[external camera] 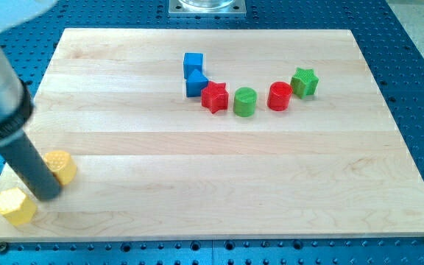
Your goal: Push the heart to the bottom left of the triangle
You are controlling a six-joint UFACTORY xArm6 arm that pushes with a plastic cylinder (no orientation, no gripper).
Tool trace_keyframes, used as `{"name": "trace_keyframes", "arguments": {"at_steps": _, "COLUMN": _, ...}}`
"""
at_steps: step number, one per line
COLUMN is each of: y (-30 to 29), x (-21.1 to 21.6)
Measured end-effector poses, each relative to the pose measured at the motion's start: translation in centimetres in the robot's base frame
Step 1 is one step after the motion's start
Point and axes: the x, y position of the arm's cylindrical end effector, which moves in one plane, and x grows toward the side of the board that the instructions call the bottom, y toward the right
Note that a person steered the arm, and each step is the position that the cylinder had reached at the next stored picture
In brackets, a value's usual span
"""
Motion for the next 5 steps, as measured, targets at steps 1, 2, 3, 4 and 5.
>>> {"name": "trace_keyframes", "arguments": {"at_steps": 1, "y": -0.6, "x": -4.6}}
{"name": "trace_keyframes", "arguments": {"at_steps": 2, "y": 1.0, "x": -2.4}}
{"name": "trace_keyframes", "arguments": {"at_steps": 3, "y": -1.1, "x": -2.4}}
{"name": "trace_keyframes", "arguments": {"at_steps": 4, "y": -1.1, "x": 0.4}}
{"name": "trace_keyframes", "arguments": {"at_steps": 5, "y": 3.1, "x": 0.9}}
